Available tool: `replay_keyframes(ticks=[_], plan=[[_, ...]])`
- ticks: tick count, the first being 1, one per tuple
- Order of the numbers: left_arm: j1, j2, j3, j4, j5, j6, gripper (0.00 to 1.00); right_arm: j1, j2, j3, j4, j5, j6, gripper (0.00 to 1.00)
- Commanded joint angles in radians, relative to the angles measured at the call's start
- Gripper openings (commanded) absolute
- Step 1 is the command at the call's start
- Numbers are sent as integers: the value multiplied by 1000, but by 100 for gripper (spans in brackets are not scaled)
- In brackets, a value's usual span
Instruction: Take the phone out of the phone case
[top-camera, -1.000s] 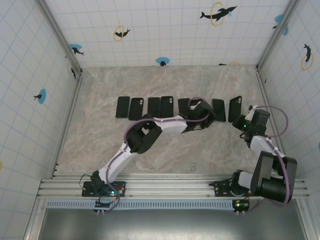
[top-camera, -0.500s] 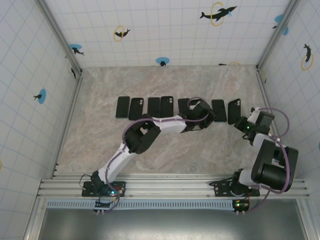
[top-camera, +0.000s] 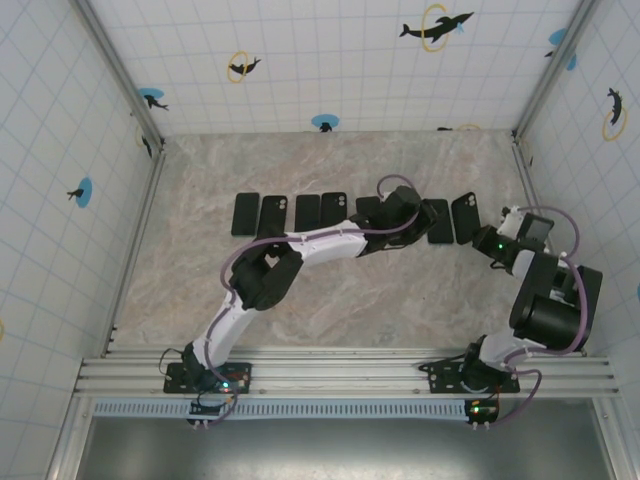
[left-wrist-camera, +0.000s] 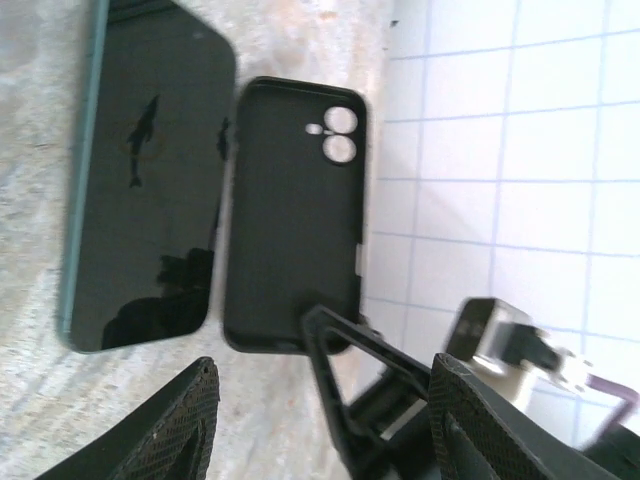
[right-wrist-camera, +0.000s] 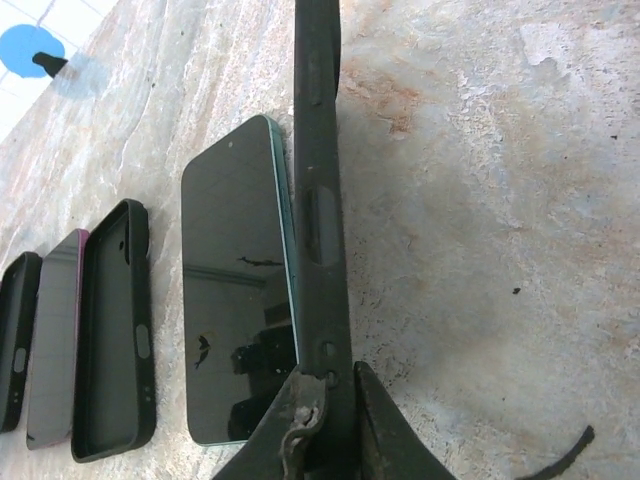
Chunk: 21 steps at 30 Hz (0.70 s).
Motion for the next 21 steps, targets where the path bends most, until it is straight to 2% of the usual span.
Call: replay_keyframes(ticks=[1, 10, 14, 18, 21], plan=[[12, -38, -23, -5, 17, 33, 57, -8, 36, 53, -50, -37, -56, 17], [23, -50, -36, -1, 33, 43, 58, -9, 101, 115, -121, -40, -116, 20], [28, -56, -40, -1, 35, 51, 58, -9, 106, 131, -137, -12, -141, 28], [35, -71, -43, -9, 33, 86, 58, -5, 96, 151, -138, 36, -172, 40], [44, -82, -43, -19, 33, 115, 58, 6, 103, 184, -196, 72, -211, 47]])
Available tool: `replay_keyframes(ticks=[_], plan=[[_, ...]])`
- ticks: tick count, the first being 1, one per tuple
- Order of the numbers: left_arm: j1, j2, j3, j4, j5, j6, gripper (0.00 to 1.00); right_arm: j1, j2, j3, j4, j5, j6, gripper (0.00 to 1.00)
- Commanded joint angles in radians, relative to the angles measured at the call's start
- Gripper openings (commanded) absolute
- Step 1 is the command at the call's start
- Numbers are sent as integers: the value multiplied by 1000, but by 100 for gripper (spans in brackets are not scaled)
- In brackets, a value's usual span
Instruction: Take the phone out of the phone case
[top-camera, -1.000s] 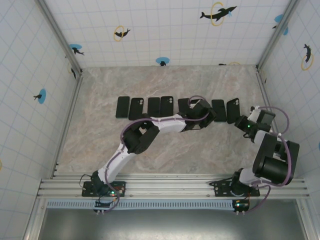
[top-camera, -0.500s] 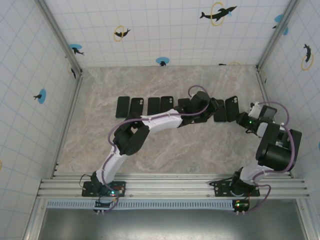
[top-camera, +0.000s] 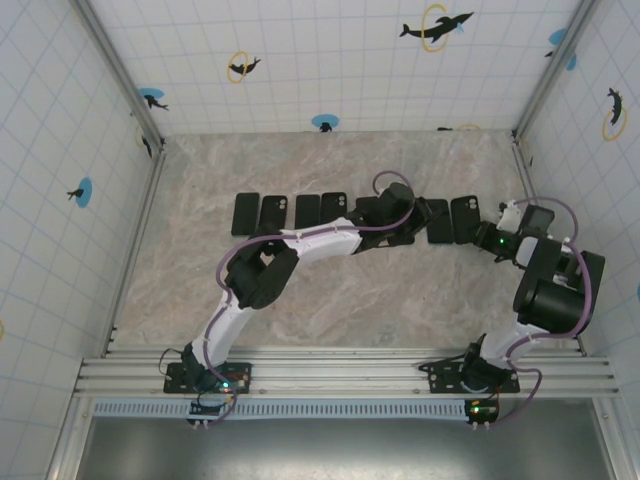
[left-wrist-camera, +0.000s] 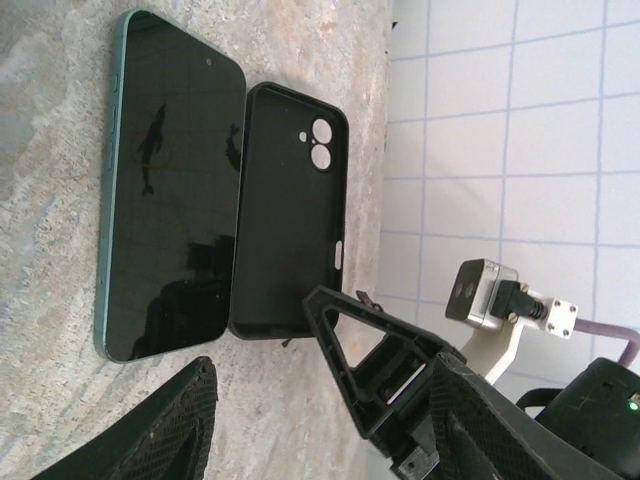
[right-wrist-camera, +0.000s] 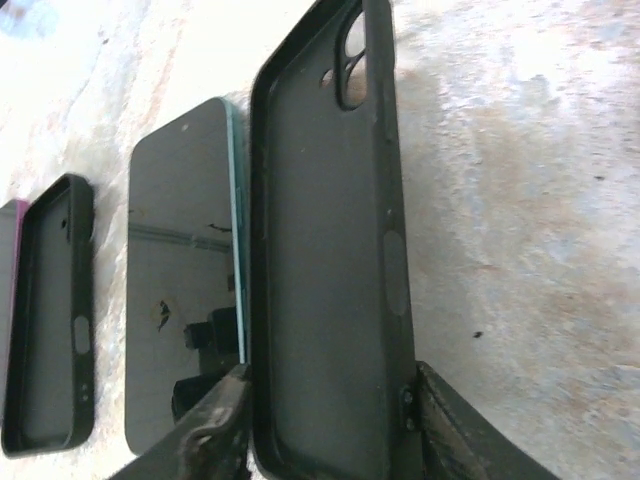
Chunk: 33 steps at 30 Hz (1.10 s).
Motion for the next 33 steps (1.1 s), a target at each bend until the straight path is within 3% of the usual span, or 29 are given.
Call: replay_keyframes(ticks=[1, 3, 7, 13, 17, 21, 24, 29, 33], plan=[[21, -66, -5, -28, 3, 70, 58, 13, 10, 68, -67, 47, -63, 50], [29, -80, -5, -57, -1, 116, 59, 26, 13, 95, -96, 71, -93, 58], [45, -136, -25, -132, -32, 251, 65, 58, -8, 140, -144, 144, -146, 63], [98, -278, -161, -137, -31, 511, 78, 128, -84, 172, -185, 108, -181, 77], [146, -379, -265, -169, -22, 684, 83, 168, -167, 118, -147, 20, -172, 100], [192, -495, -371, -248, -83, 882, 97, 217, -261, 48, -98, -16, -155, 100], [239, -598, -514, -236, -91, 983, 98, 262, -334, -24, -56, 12, -149, 99], [366, -755, -741, -230, -93, 1071, 98, 327, -471, -211, 111, 154, -102, 99], [514, -892, -971, -170, -84, 1108, 98, 357, -548, -388, 303, 393, 21, 100]])
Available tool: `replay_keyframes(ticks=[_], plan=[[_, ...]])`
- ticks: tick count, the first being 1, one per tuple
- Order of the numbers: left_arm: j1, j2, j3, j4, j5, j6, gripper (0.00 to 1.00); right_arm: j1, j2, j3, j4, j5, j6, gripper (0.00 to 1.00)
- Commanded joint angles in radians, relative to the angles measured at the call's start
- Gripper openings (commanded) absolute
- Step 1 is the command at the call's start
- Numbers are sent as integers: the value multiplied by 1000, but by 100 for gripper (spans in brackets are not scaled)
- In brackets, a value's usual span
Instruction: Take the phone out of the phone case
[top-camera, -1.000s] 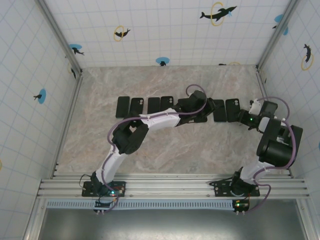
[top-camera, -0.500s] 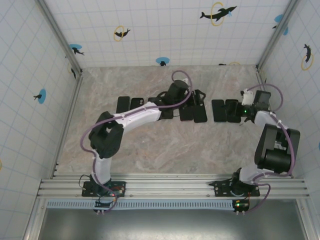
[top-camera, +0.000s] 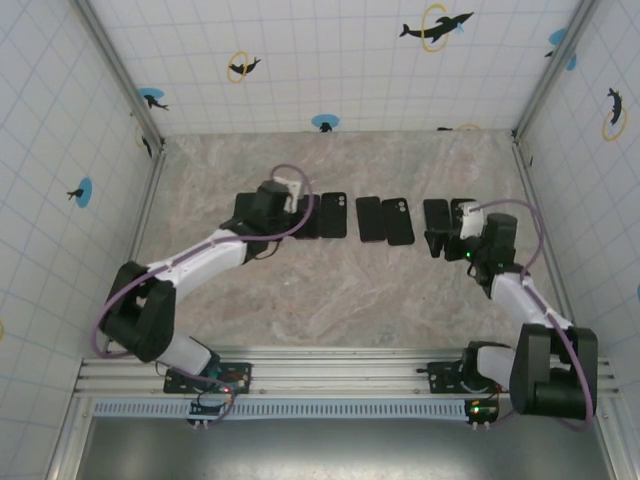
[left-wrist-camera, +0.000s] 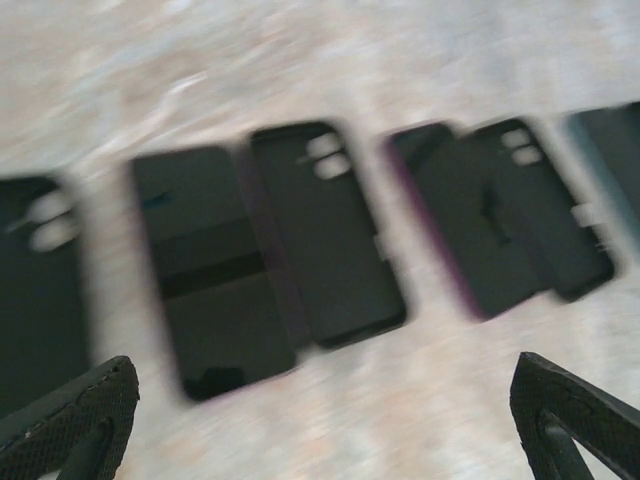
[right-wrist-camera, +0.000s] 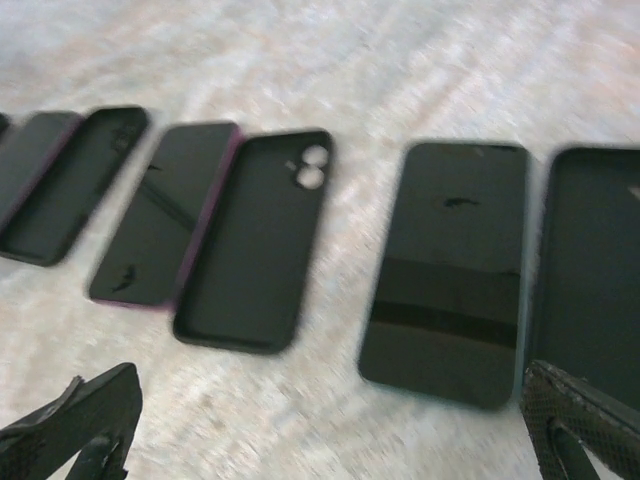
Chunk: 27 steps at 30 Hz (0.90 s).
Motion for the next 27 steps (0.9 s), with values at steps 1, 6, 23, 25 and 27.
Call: replay_keyframes(ticks=[1, 6, 23, 25, 27], plan=[[95, -101, -155, 51, -9, 95, 98, 13, -46, -129, 253, 230, 143, 99], [282, -212, -378, 204, -25, 123, 98, 31, -74, -310, 440, 315, 77, 100], [540, -35, -729, 936, 19, 247, 98, 51, 312, -393, 983, 361, 86, 99], [555, 5, -694, 935, 24, 268, 98, 53, 345, -400, 1025, 354, 85, 99], [582, 32, -697, 988, 66, 263, 98, 53, 376, -415, 1077, 360, 87, 99]])
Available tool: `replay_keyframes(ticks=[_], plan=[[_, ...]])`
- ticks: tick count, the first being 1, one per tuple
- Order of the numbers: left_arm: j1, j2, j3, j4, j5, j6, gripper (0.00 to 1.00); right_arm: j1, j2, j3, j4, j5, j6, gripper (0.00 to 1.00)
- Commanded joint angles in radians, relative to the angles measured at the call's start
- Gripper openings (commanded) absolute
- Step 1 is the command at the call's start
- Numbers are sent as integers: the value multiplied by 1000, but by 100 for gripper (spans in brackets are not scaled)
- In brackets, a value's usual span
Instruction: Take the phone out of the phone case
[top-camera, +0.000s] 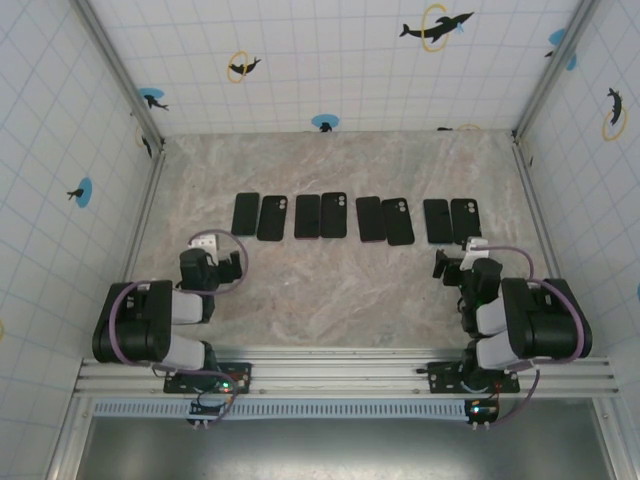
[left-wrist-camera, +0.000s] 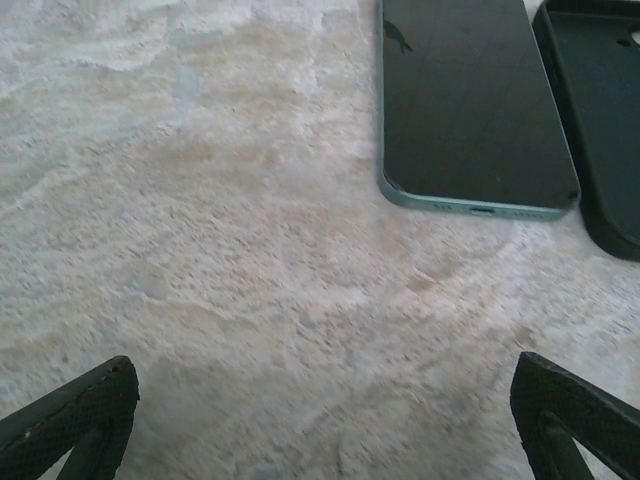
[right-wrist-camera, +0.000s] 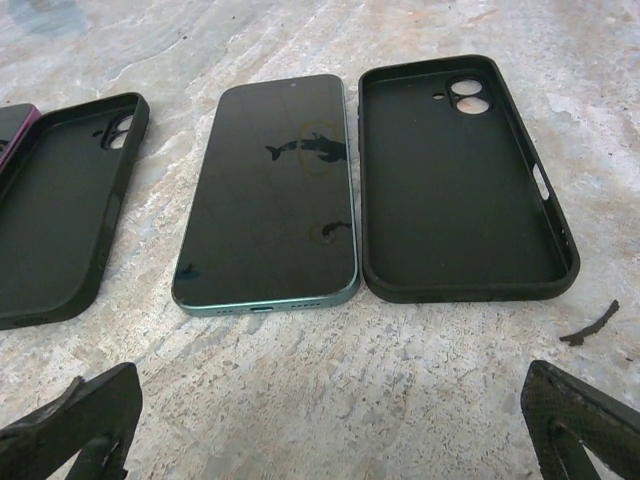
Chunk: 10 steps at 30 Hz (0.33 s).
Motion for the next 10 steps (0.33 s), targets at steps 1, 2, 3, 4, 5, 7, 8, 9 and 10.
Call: replay_keyframes(ticks=[1, 2, 3, 4, 5, 7, 8, 9, 10], plan=[[35, 37, 5, 175, 64, 24, 98, 5, 51, -32, 186, 24, -10, 99], [37, 29, -6, 184, 62, 23, 98, 4, 64, -38, 216, 9, -15, 99], [37, 24, -28, 228, 57, 22, 97, 3, 60, -34, 201, -9, -20, 99], [38, 18, -50, 255, 46, 16, 98, 3, 48, -24, 167, -12, -23, 99], [37, 15, -70, 288, 41, 18, 98, 4, 47, -23, 163, -10, -23, 99], [38, 13, -83, 304, 44, 19, 98, 4, 54, -29, 187, -11, -24, 99], [38, 14, -82, 302, 44, 17, 97, 3, 49, -24, 165, -16, -24, 99], [38, 15, -82, 302, 44, 18, 98, 3, 48, -24, 165, -16, -23, 99], [38, 13, -83, 305, 42, 20, 97, 3, 52, -27, 178, -16, -22, 99]])
